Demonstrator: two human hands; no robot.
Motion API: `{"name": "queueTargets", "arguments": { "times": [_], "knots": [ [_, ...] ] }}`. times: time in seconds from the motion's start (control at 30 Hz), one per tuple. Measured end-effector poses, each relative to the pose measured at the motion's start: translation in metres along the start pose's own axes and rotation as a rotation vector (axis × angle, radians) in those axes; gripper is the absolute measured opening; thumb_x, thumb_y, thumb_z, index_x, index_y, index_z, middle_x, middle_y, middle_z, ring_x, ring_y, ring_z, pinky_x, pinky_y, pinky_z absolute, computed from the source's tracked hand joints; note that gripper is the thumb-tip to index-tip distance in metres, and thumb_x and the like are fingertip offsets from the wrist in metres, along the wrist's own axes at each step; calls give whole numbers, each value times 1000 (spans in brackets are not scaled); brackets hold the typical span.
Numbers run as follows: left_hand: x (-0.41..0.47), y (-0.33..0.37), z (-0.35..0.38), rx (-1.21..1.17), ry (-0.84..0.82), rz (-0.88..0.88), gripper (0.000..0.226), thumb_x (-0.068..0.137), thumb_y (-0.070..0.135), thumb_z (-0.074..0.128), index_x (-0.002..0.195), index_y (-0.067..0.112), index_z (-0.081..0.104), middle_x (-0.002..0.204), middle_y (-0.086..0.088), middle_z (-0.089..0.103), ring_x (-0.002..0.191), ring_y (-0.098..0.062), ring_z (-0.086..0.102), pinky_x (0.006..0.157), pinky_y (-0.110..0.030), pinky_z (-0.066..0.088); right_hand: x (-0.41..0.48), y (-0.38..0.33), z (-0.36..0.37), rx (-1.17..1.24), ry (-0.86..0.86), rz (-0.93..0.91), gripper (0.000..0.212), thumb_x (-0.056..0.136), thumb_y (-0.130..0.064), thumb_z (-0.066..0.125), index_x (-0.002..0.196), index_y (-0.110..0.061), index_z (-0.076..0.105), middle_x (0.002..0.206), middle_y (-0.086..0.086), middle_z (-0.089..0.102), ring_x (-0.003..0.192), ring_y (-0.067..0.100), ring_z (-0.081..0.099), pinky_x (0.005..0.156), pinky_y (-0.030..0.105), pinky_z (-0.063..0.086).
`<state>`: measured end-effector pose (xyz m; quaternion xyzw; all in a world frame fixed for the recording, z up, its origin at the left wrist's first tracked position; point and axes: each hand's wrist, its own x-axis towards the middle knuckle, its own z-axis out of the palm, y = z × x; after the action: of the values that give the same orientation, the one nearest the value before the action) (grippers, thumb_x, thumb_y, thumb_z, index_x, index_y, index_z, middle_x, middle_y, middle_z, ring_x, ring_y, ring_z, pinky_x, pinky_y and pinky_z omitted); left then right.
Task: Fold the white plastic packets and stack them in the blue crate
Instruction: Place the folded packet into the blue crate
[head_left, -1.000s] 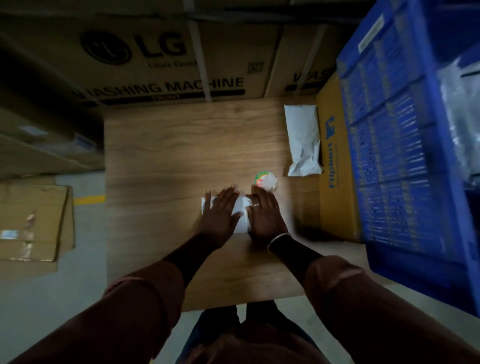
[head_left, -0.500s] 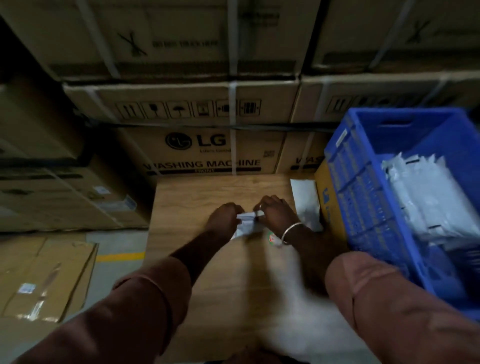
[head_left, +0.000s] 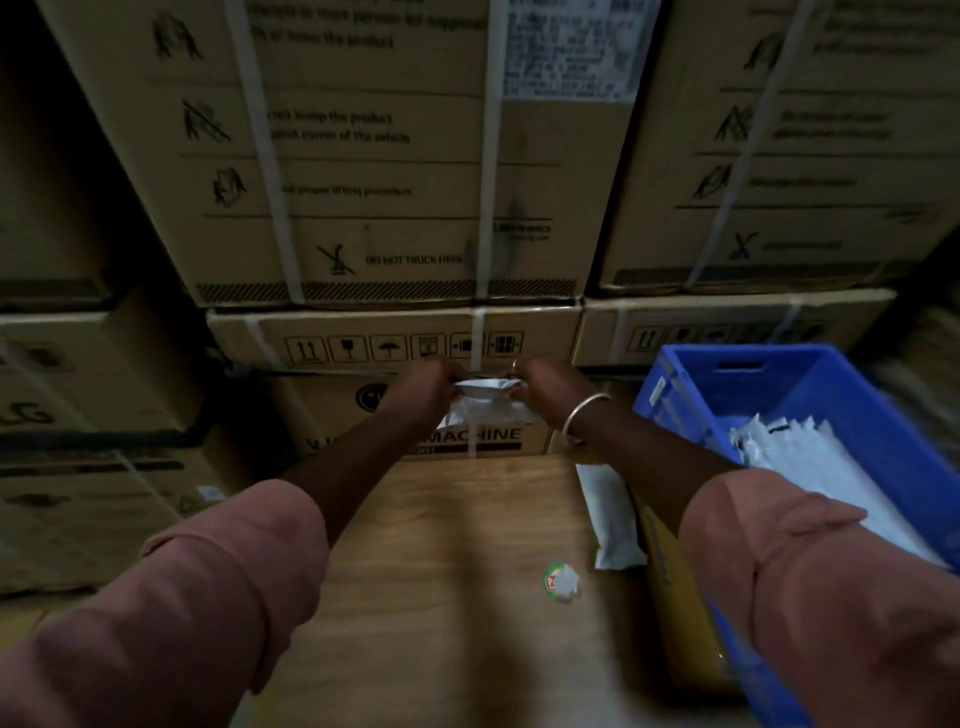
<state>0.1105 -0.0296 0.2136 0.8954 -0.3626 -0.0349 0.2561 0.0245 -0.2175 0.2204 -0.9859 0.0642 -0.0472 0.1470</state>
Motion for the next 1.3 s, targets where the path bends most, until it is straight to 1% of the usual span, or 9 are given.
{"name": "queueTargets", "arguments": {
  "times": [0.17,0.33,0.47,0.67,0.73,0.9,1.1,1.2,1.3],
  "knots": [
    [11,19,-12,12,-1,113,20,90,9,66,105,14,77,102,-6,75,92,-21,70,80,-32,53,-10,9,-18,-2,73,47,22,86,-33,67,99,-16,72,98,9,72,94,27,67,81,39,55],
    [45,76,-1,26,15,246,17,88,7,67,102,11,77,103,-11,76,96,-27,70,87,-39,56,-46,47,-53,-4,161,166,20,84,-33,63,93,-16,71,94,9,73,94,29,69,78,38,55],
    [80,149,15,74,19,409,19,87,12,71,103,13,79,103,-11,77,97,-29,70,79,-33,53,-87,90,-97,-1,240,299,19,85,-29,66,90,-10,70,95,18,72,95,35,67,78,39,53],
    [131,252,44,73,-47,573,21,89,18,69,108,18,77,109,-9,76,102,-30,69,83,-36,53,-153,170,-155,-27,354,465,32,86,-22,73,116,-11,71,112,18,72,108,34,66,89,37,51],
    [137,280,60,97,-74,612,22,88,15,70,108,18,77,108,-9,77,103,-30,70,85,-37,55,-178,197,-160,-12,368,538,31,84,-21,75,115,-13,72,111,17,73,107,34,66,90,38,52],
    [148,321,117,183,-154,666,32,83,4,69,110,19,77,111,-7,77,106,-27,70,87,-34,53,-221,243,-139,95,342,603,33,84,-22,77,114,-10,70,113,13,73,109,31,67,94,41,52],
    [158,336,165,362,-310,736,26,88,16,74,113,22,76,116,-4,75,105,-24,70,92,-38,55,-233,256,-89,206,278,624,32,79,-28,80,102,-10,68,99,10,73,97,27,67,85,36,53],
    [158,330,192,487,-361,834,22,84,16,77,104,25,77,106,1,77,100,-20,71,89,-36,55,-237,254,-59,243,201,650,28,82,-27,77,95,-8,62,94,12,68,91,29,65,76,32,49],
    [150,328,222,698,-344,970,12,77,18,76,88,20,79,87,-3,77,91,-29,69,92,-39,43,-241,258,-27,204,89,668,26,86,-26,70,97,-7,56,100,17,65,95,35,64,71,33,44]
  ]
}}
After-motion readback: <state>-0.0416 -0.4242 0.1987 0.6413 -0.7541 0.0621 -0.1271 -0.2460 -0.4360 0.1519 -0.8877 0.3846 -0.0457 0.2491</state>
